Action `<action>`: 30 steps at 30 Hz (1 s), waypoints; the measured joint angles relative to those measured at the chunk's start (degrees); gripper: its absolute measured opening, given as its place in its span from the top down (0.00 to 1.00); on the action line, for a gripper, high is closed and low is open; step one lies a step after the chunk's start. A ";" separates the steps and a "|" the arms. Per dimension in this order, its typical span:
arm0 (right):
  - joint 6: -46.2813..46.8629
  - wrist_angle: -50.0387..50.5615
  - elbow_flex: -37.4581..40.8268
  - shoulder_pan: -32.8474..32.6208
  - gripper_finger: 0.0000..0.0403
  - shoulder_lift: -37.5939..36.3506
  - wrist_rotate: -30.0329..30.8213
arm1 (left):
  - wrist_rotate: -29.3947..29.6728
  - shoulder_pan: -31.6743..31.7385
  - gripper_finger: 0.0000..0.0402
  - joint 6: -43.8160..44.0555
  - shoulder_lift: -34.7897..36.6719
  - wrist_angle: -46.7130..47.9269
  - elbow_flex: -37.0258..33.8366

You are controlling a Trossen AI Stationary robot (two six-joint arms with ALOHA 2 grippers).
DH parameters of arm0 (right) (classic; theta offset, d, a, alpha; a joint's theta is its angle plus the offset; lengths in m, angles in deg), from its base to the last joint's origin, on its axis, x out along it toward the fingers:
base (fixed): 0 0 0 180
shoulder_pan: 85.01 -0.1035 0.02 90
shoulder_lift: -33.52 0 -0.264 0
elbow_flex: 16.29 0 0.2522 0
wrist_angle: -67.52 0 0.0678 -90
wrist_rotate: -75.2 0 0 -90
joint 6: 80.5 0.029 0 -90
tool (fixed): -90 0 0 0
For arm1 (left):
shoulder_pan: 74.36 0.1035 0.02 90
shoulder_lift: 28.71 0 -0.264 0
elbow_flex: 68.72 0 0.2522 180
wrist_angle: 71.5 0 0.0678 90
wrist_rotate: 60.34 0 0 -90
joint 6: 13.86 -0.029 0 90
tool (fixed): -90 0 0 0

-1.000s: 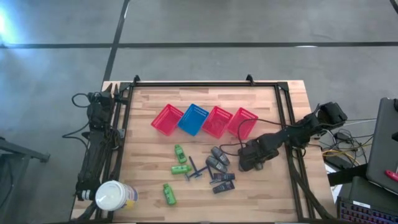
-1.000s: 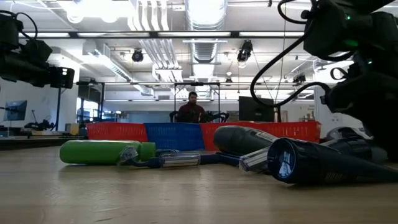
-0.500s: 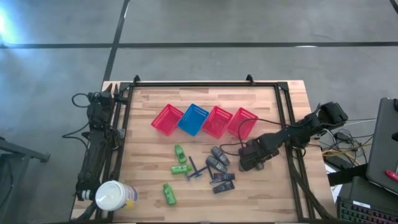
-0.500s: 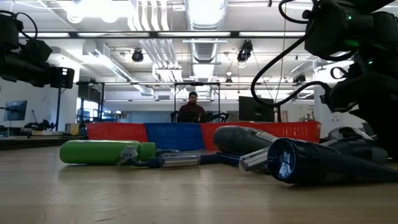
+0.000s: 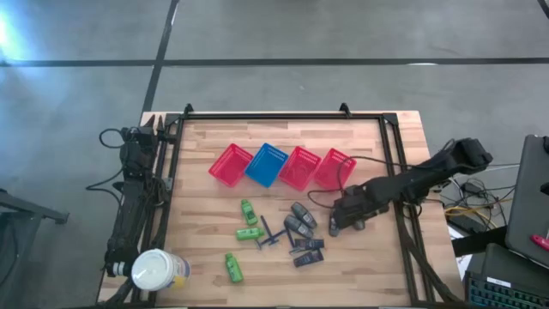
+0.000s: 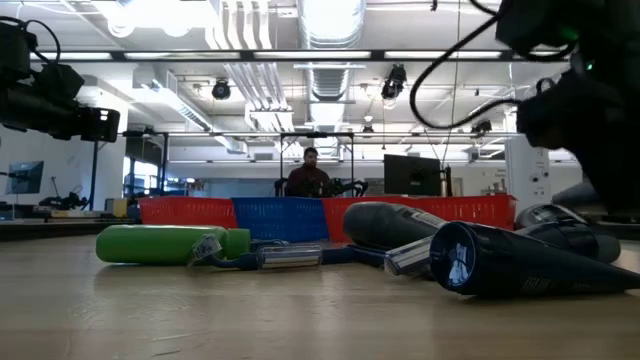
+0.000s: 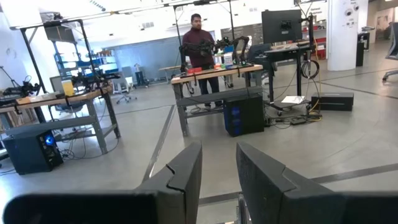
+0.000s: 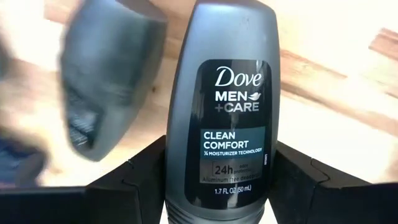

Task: Pick & Place Travel size toiletries
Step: Put the black deodorant into the right red bin

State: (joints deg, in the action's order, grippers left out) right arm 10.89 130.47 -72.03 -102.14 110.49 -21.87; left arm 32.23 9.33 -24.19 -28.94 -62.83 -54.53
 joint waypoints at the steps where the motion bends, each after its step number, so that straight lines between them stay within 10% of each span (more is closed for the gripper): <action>1: 0.81 0.39 0.02 -0.02 0.49 -1.35 0.00 | 0.02 0.00 0.74 0.00 0.00 0.02 0.00; 15: 4.26 1.01 0.48 11.84 0.48 -17.13 14.93 | 0.01 0.01 0.74 -0.02 0.00 0.01 -0.02; 30: -6.16 -15.68 2.67 26.26 0.48 -9.44 17.53 | 0.02 0.02 0.74 -0.02 -0.02 0.00 -0.01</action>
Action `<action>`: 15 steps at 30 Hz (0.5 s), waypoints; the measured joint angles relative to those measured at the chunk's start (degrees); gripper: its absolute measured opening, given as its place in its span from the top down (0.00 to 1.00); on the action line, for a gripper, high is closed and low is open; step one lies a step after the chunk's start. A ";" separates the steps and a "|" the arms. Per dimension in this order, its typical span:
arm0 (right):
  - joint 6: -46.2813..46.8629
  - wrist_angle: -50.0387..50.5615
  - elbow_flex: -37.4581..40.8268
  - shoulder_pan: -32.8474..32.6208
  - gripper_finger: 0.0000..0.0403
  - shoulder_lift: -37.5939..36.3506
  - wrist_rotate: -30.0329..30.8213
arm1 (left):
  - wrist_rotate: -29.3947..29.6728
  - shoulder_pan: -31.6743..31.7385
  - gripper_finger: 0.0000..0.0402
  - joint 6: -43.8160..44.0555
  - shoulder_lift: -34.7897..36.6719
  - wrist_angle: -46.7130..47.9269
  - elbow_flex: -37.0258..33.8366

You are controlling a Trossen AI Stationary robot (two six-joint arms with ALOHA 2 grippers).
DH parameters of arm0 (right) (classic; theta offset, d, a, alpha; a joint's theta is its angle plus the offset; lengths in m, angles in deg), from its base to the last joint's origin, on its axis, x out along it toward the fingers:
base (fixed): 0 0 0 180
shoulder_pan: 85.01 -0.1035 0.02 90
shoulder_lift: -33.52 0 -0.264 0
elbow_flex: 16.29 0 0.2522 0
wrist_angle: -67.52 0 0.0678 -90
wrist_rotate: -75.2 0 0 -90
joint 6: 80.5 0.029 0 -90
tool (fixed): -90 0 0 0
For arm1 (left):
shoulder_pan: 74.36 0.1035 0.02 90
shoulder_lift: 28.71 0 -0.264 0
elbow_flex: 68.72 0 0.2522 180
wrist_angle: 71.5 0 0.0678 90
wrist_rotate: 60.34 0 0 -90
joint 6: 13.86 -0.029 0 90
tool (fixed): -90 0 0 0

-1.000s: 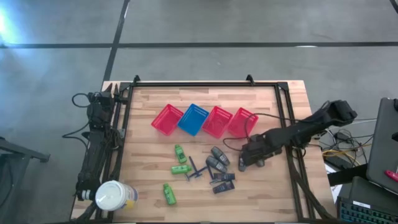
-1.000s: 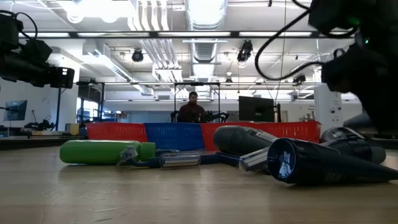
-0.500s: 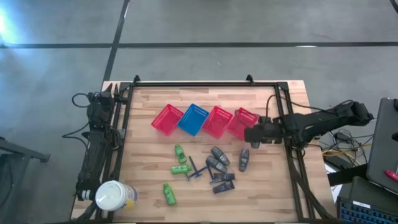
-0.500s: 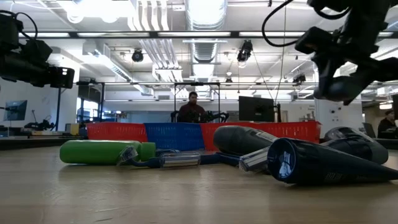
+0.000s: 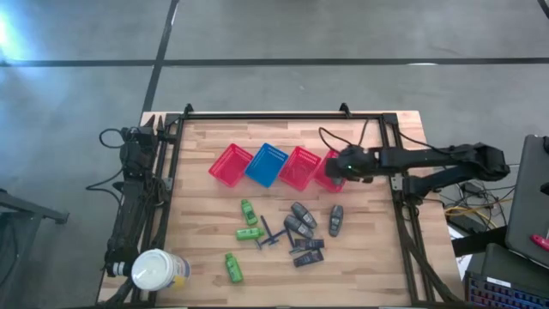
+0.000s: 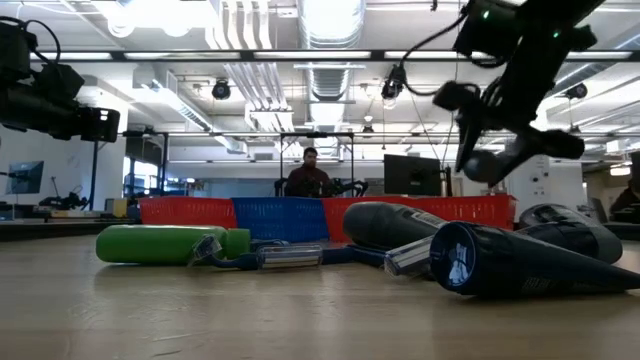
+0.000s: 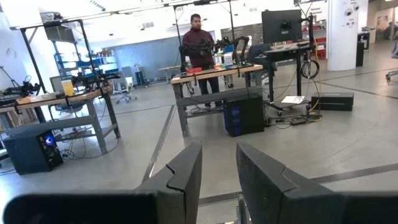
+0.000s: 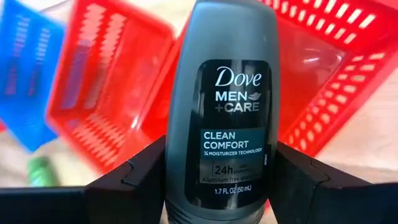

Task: Pick & Place Travel size toiletries
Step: Put the black deodorant into the right red bin

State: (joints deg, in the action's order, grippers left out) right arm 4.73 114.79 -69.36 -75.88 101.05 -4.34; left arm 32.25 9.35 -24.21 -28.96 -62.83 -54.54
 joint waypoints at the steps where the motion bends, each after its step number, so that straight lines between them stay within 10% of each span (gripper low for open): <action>1: 0.06 -0.90 0.14 0.38 0.48 1.09 0.11 | -0.02 -0.02 0.74 0.00 0.00 0.02 -0.01; 15: 10.22 -7.93 -0.40 2.00 0.46 13.63 1.69 | -0.01 -0.02 0.74 0.00 0.00 0.01 -0.01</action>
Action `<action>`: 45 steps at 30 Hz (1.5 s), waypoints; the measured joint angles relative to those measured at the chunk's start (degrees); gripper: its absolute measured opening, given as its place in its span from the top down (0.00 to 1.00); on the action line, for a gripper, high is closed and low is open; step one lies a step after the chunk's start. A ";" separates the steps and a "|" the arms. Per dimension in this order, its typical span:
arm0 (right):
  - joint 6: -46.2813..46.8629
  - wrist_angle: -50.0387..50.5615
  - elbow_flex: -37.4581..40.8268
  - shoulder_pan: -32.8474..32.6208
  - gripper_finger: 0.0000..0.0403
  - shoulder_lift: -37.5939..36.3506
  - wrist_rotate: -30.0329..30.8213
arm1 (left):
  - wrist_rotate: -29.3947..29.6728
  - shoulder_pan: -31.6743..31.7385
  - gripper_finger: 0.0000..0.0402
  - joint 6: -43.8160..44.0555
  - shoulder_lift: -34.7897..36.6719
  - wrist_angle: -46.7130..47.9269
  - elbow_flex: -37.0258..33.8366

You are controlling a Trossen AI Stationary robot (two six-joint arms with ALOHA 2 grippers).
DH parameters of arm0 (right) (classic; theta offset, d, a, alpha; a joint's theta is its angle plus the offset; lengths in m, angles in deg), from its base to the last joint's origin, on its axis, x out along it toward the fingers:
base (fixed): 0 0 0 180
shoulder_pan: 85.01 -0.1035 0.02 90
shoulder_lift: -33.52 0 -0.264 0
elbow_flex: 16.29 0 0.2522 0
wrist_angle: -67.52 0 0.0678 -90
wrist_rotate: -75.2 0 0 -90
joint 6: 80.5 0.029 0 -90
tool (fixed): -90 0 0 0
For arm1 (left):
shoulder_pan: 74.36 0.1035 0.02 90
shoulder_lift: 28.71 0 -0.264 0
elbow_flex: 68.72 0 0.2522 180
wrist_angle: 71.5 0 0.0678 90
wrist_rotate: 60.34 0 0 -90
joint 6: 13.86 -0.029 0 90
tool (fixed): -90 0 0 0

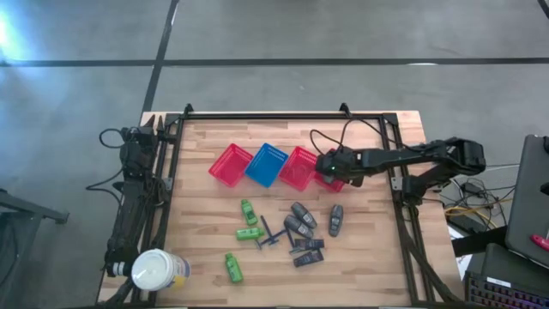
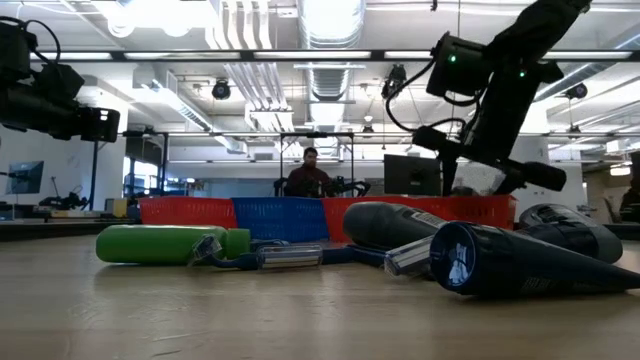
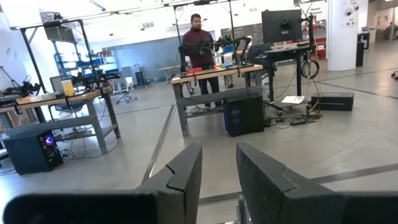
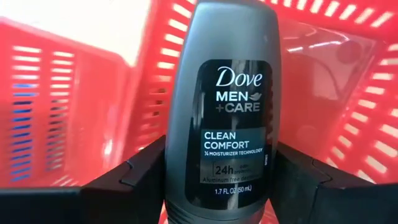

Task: Pick & Place Travel size toiletries
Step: Put the black deodorant into the right red bin

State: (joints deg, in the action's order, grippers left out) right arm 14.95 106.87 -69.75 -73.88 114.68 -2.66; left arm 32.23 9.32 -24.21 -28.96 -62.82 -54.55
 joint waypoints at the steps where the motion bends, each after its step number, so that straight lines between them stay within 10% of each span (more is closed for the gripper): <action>1: 0.48 -0.34 0.00 0.00 0.47 0.25 0.00 | -0.01 0.01 0.74 0.01 0.01 -0.01 0.02; 23: 1.70 2.78 -0.86 -1.39 0.14 -4.45 -0.19 | 0.01 0.02 0.74 0.01 -0.01 0.00 0.01; 31: 7.10 20.98 -7.73 -8.71 0.11 -8.81 -2.52 | 0.00 0.00 0.74 0.01 -0.01 0.01 0.02; 45: 20.37 23.43 -14.17 -21.77 0.10 7.52 -12.36 | 0.01 0.00 0.74 0.01 -0.01 0.00 0.01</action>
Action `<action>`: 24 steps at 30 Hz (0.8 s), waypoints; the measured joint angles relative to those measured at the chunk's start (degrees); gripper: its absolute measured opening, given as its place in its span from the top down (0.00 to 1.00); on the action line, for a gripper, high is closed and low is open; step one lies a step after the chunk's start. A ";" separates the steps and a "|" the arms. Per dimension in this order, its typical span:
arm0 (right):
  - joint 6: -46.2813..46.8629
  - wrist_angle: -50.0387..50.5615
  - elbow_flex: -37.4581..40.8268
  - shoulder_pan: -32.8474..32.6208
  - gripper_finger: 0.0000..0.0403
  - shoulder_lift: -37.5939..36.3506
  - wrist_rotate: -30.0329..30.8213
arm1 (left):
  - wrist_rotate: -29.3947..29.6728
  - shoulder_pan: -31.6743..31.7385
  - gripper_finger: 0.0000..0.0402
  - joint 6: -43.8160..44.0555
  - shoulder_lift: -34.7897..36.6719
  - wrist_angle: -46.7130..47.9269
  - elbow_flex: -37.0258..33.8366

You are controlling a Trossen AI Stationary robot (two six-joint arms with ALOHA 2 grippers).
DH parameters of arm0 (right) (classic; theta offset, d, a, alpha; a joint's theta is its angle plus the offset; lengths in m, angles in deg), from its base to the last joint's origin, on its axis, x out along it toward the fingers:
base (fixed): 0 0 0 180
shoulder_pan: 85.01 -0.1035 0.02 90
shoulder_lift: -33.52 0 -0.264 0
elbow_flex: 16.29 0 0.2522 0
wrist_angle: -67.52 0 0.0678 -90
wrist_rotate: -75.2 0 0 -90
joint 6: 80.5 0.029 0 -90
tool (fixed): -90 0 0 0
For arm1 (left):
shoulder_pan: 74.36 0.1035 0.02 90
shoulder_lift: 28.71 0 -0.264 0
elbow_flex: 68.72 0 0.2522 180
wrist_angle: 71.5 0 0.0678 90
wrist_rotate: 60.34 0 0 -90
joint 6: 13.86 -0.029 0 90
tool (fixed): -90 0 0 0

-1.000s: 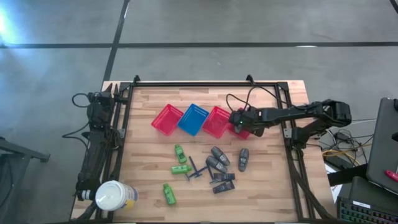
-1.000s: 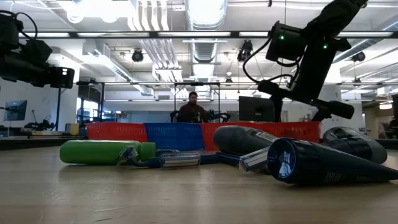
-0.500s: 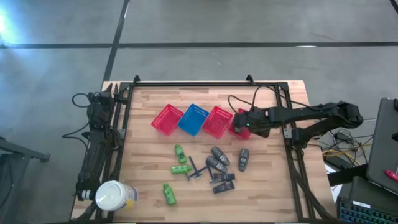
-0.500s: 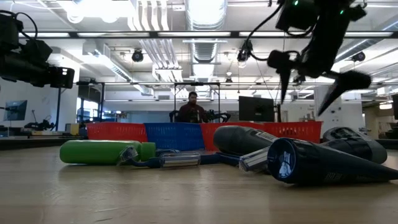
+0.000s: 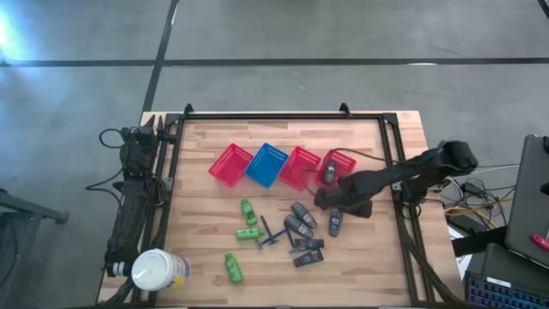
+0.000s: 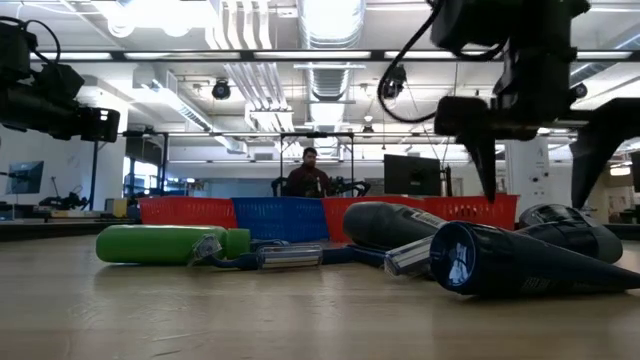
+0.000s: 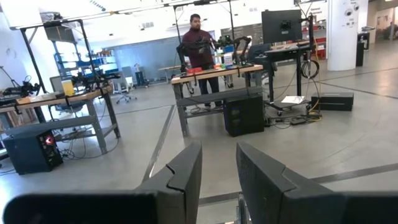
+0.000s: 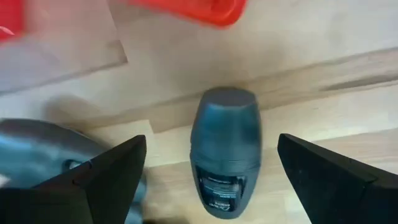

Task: Pick & Place Travel size toiletries
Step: Put the black deodorant into the right red bin

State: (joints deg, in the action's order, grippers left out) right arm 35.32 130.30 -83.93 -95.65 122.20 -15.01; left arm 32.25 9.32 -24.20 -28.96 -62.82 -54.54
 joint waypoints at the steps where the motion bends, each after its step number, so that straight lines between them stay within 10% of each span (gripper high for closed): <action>1: -0.81 0.06 -0.56 0.00 0.10 1.38 -0.32 | 0.00 0.02 0.74 0.00 0.00 0.01 0.01; 24: -2.60 -10.24 8.69 0.02 0.26 2.45 -5.88 | -0.01 0.01 0.74 -0.01 0.00 0.01 0.01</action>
State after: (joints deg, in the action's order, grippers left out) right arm 32.72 120.06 -75.24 -95.62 124.65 -20.89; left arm 32.24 9.33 -24.21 -28.96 -62.80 -54.53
